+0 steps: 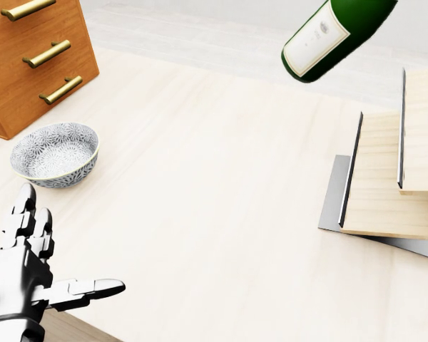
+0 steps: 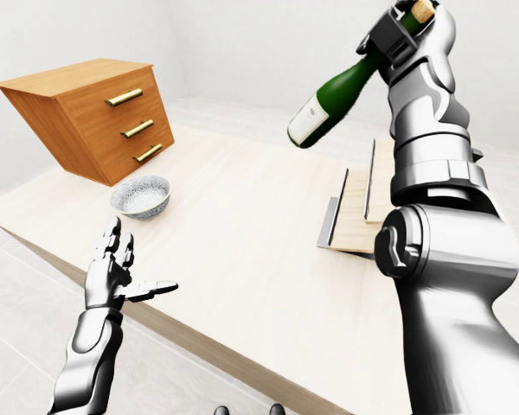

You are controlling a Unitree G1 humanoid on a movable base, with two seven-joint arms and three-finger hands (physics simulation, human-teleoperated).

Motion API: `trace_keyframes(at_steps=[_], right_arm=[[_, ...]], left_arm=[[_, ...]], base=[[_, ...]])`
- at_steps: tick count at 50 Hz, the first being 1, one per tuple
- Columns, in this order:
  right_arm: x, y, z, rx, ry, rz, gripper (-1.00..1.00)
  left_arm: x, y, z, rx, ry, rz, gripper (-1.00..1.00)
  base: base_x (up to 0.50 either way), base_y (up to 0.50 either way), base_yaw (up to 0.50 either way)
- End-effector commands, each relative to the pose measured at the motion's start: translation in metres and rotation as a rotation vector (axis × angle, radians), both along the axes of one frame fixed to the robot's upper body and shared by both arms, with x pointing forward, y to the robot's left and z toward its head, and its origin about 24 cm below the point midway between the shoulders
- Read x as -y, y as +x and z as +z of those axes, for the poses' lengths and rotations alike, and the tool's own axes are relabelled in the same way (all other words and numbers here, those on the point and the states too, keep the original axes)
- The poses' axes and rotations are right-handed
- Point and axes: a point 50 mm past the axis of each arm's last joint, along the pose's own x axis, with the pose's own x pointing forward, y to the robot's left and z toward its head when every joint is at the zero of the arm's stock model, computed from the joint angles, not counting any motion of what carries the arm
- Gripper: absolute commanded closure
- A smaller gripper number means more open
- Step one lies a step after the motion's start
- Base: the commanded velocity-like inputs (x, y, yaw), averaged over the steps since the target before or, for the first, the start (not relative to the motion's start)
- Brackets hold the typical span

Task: Put the wine bottle on the wine rack.

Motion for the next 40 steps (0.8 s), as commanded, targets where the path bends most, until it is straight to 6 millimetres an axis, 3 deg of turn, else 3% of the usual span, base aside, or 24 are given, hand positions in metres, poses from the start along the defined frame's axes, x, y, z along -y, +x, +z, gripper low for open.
trace_keyframes(at_steps=[1,40], right_arm=[[0.023,-0.012,0.016,0.051,0.075,-0.060,1.00],[0.086,-0.043,0.022,0.105,0.197,-0.216,1.00]], left_arm=[[0.000,0.001,-0.002,0.001,0.000,0.000,-1.00],[0.002,0.007,-0.005,0.004,0.006,-0.010,-1.00]], base=[[0.00,0.00,0.00],[0.00,0.00,0.00]])
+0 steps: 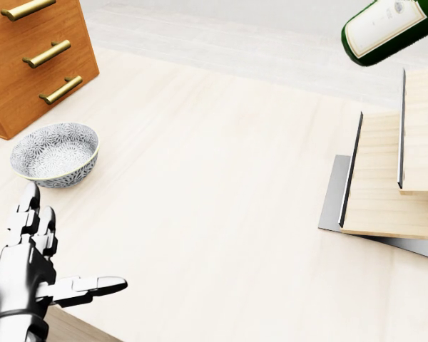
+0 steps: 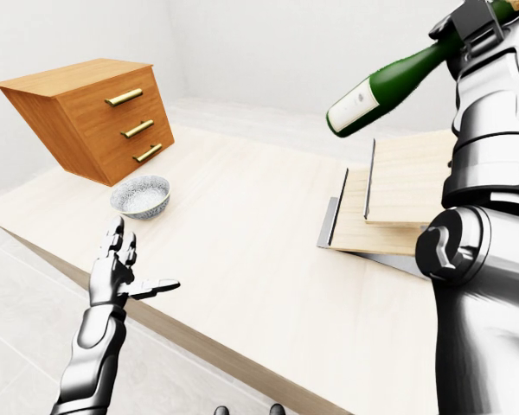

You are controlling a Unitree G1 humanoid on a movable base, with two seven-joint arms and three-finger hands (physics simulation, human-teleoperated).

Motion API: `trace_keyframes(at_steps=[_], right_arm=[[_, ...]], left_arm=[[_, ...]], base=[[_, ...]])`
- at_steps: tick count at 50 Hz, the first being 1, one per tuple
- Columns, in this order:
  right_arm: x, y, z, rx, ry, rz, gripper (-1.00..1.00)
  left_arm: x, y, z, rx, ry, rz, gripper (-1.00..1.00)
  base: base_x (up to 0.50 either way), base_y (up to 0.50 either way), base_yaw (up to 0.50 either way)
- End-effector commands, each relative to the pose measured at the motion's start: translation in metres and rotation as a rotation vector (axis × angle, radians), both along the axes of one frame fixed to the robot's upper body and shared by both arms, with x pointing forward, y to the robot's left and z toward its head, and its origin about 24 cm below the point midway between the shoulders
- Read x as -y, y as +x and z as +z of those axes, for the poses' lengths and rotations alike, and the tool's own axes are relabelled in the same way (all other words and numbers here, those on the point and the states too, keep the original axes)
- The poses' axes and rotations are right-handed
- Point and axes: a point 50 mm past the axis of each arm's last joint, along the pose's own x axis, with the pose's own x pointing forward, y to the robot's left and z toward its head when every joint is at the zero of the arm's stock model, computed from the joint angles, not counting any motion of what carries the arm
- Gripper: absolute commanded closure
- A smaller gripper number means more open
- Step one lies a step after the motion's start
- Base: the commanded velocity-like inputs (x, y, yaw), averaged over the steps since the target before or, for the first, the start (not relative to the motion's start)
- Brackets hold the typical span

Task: Put the wine bottle on the wine rack.

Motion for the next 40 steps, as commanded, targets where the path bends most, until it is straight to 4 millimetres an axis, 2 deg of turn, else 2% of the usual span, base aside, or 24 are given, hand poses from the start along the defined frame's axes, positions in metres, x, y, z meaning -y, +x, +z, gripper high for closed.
trace_keyframes(at_steps=[1,22,33,40], right_arm=[[0.022,-0.016,0.010,0.069,0.091,-0.046,1.00],[0.050,-0.030,0.001,0.094,0.212,-0.092,1.00],[0.063,-0.039,-0.001,0.105,0.215,-0.122,1.00],[0.069,-0.041,-0.010,0.088,0.232,-0.136,1.00]], left_arm=[[0.002,0.000,0.001,0.001,0.003,-0.005,-1.00],[0.004,-0.002,0.005,0.000,0.006,-0.006,-1.00],[0.004,-0.002,0.004,0.002,0.010,-0.003,-1.00],[0.004,0.000,0.004,0.001,0.007,-0.008,-1.00]], base=[[0.00,0.00,0.00],[0.00,0.00,0.00],[0.00,0.00,0.00],[0.00,0.00,0.00]])
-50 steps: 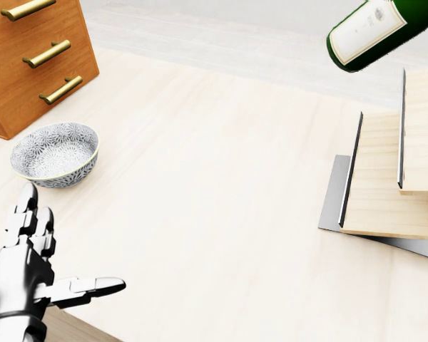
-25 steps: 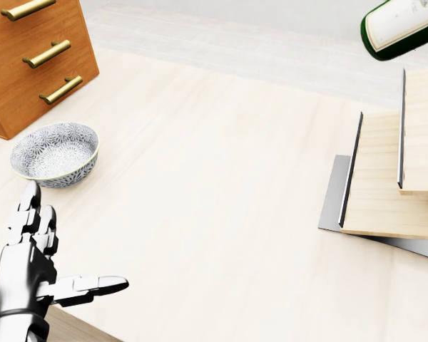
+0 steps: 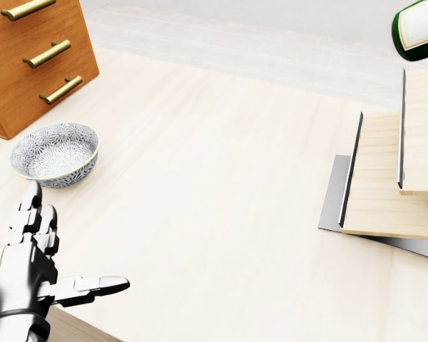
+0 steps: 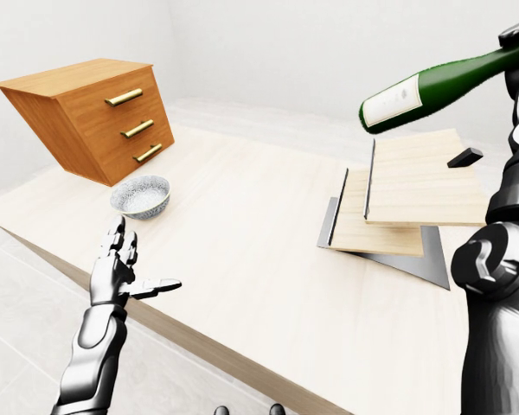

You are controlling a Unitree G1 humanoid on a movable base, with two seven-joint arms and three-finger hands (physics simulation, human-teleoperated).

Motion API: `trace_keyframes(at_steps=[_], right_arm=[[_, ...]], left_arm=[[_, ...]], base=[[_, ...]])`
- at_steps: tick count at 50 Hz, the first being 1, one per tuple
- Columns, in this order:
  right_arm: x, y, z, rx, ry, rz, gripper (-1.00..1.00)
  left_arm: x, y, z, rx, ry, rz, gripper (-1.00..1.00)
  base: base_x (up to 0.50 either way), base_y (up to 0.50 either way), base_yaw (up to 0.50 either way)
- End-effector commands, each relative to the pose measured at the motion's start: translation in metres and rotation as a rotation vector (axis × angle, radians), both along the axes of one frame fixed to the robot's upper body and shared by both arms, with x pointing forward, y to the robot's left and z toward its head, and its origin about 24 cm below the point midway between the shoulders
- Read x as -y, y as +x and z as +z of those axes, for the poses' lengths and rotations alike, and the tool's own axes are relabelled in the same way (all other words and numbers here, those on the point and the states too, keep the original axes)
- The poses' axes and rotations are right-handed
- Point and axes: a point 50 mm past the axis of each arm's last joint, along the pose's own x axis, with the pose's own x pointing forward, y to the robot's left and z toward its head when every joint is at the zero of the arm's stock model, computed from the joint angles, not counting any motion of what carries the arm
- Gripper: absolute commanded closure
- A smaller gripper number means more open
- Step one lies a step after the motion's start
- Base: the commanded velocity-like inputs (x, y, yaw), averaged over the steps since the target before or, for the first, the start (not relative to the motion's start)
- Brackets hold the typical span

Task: Put the wine bottle on the wine rack.

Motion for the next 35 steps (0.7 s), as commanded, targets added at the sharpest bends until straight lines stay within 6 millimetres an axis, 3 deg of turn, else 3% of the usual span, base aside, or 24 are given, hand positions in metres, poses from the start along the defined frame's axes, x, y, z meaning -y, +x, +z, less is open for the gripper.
trace_keyframes(at_steps=[1,35], right_arm=[[0.013,-0.009,-0.002,0.032,0.055,-0.025,1.00],[0.023,-0.011,-0.026,-0.042,0.052,-0.051,1.00]], left_arm=[[0.001,0.001,0.000,0.000,0.001,-0.003,-1.00],[0.000,-0.003,0.001,-0.003,-0.002,0.004,-1.00]], base=[[0.00,0.00,0.00],[0.00,0.00,0.00]])
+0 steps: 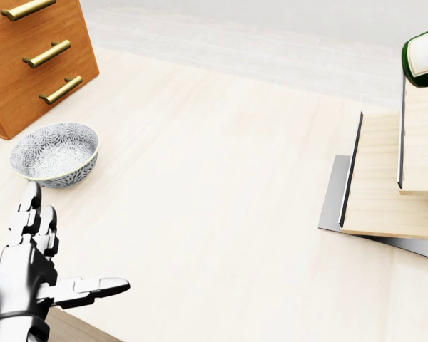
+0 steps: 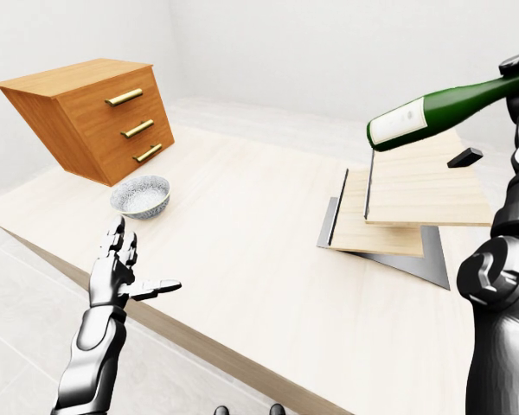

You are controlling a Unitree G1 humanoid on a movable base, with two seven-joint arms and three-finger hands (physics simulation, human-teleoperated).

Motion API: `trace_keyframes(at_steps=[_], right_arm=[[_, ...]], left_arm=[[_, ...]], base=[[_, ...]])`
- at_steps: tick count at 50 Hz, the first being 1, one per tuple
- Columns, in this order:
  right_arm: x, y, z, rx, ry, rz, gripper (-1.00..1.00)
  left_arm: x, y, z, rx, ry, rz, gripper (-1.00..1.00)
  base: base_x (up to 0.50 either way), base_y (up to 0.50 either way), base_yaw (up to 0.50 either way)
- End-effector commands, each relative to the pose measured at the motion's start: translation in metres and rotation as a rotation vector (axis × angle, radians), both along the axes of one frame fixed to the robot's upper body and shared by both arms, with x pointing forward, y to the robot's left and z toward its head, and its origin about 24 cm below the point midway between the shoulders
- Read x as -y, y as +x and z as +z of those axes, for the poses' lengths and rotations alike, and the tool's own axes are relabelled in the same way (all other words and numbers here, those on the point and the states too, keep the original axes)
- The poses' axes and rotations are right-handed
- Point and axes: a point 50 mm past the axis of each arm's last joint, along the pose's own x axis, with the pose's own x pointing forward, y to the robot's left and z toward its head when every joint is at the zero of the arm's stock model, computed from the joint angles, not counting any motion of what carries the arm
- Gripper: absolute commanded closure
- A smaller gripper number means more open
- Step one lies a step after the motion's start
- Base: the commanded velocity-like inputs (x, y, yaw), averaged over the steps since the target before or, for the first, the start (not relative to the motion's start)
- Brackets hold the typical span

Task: Put the wine bottle on the wine rack.

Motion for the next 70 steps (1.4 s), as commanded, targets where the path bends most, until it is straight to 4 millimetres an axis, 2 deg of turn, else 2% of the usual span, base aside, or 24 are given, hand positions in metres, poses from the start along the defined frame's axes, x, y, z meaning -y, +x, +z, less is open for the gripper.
trace_keyframes(at_steps=[1,10,16,28,70], right_arm=[[0.005,-0.004,-0.001,0.019,0.036,-0.012,1.00],[0.009,-0.006,-0.006,-0.002,0.032,-0.029,1.00],[0.012,-0.006,-0.021,-0.045,0.031,-0.033,1.00],[0.015,-0.006,-0.035,-0.094,0.029,-0.044,1.00],[0.011,0.000,-0.063,-0.181,0.004,-0.023,1.00]], left_arm=[[-0.001,0.000,-0.001,-0.001,0.001,0.004,-1.00],[0.001,0.001,-0.001,-0.003,0.002,-0.001,-1.00],[0.000,0.001,-0.002,-0.006,0.000,0.005,-1.00],[0.001,0.002,-0.004,-0.010,0.002,0.000,-1.00],[0.001,0.001,-0.005,-0.014,0.004,-0.001,-1.00]], base=[[0.00,0.00,0.00],[0.00,0.00,0.00],[0.00,0.00,0.00],[0.00,0.00,0.00],[0.00,0.00,0.00]])
